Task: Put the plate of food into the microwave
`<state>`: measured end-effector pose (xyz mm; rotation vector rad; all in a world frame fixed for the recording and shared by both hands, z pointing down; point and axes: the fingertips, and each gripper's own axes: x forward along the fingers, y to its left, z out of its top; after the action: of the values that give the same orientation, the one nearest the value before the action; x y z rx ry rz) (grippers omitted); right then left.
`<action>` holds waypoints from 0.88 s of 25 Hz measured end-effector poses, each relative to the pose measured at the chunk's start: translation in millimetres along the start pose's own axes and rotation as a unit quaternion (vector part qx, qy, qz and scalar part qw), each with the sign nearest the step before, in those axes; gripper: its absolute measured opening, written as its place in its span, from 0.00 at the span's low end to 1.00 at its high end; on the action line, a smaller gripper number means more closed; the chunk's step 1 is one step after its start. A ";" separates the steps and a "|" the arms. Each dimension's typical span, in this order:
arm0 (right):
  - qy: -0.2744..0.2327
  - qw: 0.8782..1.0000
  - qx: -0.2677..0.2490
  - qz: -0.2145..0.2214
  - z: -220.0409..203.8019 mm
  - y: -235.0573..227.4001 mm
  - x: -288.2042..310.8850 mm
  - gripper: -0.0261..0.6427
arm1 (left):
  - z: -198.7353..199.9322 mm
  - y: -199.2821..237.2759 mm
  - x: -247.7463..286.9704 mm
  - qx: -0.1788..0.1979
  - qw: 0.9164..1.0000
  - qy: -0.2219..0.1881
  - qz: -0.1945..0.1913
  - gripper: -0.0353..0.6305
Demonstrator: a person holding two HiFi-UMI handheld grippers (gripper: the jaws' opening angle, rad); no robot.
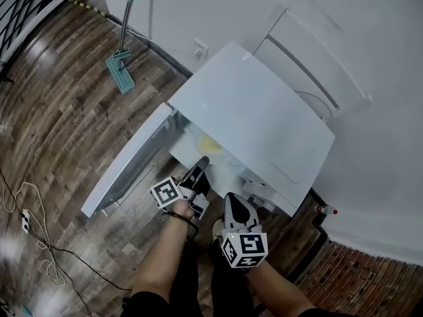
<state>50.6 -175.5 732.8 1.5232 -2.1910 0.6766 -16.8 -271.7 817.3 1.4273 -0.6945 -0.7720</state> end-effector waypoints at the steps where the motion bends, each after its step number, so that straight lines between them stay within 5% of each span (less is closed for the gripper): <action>1: 0.002 1.000 0.002 0.001 -1.8 -0.2 -0.9 0.06 | -1.2 1.4 5.0 0.009 1.000 0.005 0.000 0.06; 14: 0.020 0.998 0.049 0.023 -14.3 -1.5 -7.5 0.06 | 11.0 24.6 59.7 0.000 1.000 -0.002 0.020 0.07; 22: 0.035 0.996 0.076 0.017 -21.5 -15.6 -8.9 0.06 | 9.1 35.2 79.2 0.046 0.998 0.022 0.049 0.06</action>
<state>69.2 -160.8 747.7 1.5137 -2.1595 0.9114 24.1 -341.4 849.9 1.4770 -0.7673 -0.6371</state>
